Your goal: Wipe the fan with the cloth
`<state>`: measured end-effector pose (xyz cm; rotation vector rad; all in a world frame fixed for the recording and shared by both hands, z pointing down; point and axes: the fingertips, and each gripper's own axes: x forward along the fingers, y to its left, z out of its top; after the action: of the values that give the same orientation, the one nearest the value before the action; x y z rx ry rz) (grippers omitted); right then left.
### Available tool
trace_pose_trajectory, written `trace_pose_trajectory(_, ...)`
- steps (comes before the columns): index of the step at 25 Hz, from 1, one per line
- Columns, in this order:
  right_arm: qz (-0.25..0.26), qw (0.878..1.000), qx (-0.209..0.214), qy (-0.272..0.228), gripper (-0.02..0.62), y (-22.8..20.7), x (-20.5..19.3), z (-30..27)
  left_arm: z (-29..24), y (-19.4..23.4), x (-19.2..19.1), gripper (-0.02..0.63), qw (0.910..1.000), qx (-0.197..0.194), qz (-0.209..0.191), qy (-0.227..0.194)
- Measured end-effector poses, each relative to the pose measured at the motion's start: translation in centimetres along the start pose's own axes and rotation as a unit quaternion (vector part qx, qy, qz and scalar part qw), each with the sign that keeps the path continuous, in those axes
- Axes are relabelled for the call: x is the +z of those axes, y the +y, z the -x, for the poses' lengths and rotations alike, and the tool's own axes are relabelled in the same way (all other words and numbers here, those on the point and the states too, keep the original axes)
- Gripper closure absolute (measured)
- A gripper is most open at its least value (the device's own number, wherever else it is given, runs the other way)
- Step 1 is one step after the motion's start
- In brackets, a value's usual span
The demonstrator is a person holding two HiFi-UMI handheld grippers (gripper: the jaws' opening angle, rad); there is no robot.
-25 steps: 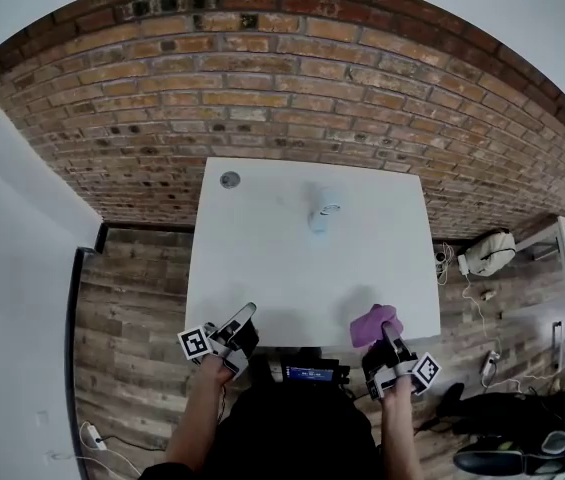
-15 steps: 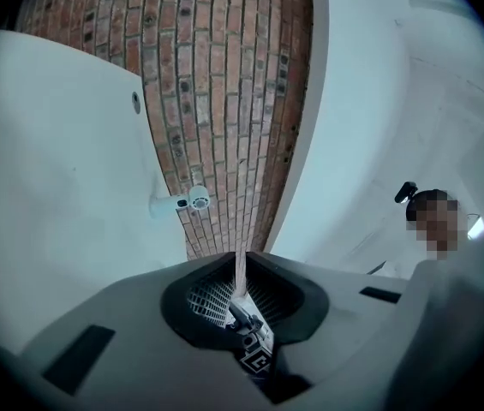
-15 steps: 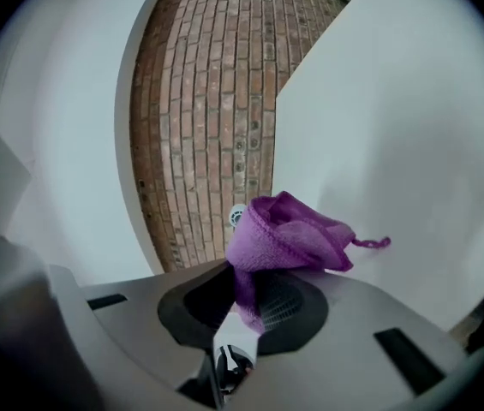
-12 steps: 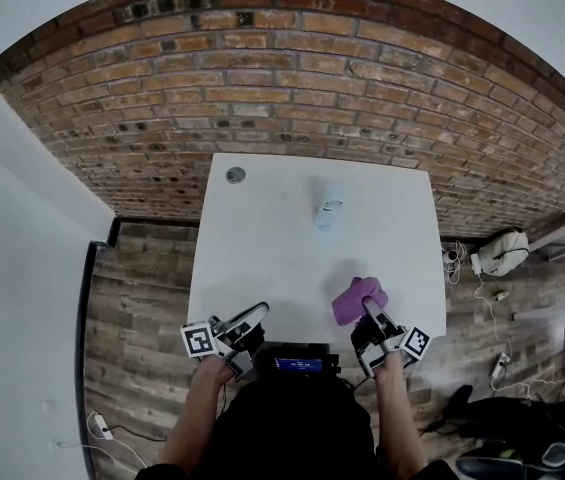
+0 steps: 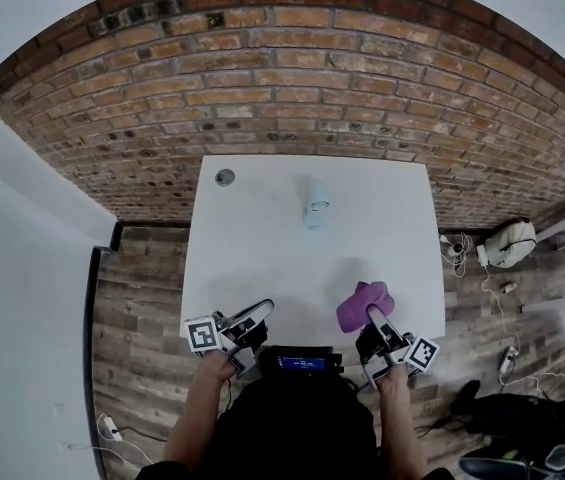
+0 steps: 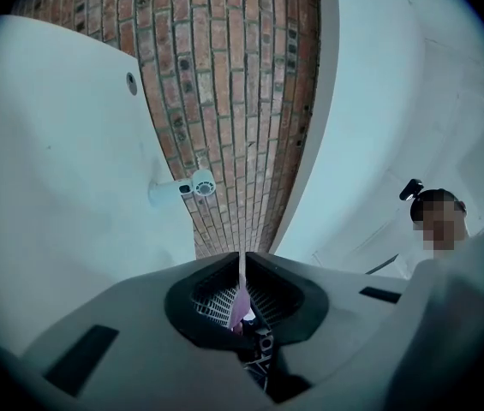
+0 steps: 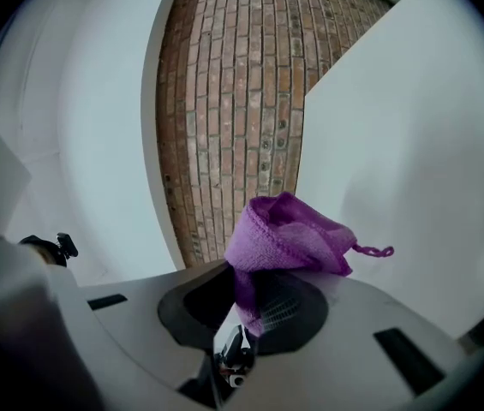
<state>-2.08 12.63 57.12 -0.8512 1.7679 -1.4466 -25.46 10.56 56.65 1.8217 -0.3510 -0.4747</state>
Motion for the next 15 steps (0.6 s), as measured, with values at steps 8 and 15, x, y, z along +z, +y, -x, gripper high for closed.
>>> trace_pose_trajectory(8,-0.006,1.0,-0.003,-0.007,0.548,-1.3,2.7,1.0,-2.5,1.1,-1.1,0.58,0.9997,0.018,0.009,0.01)
trace_pose_trajectory(15,-0.006,1.0,0.0,-0.002,0.548,-1.8,5.3,0.9,-3.8,1.8,-0.9,0.58,0.9993,0.035,0.013,-0.006)
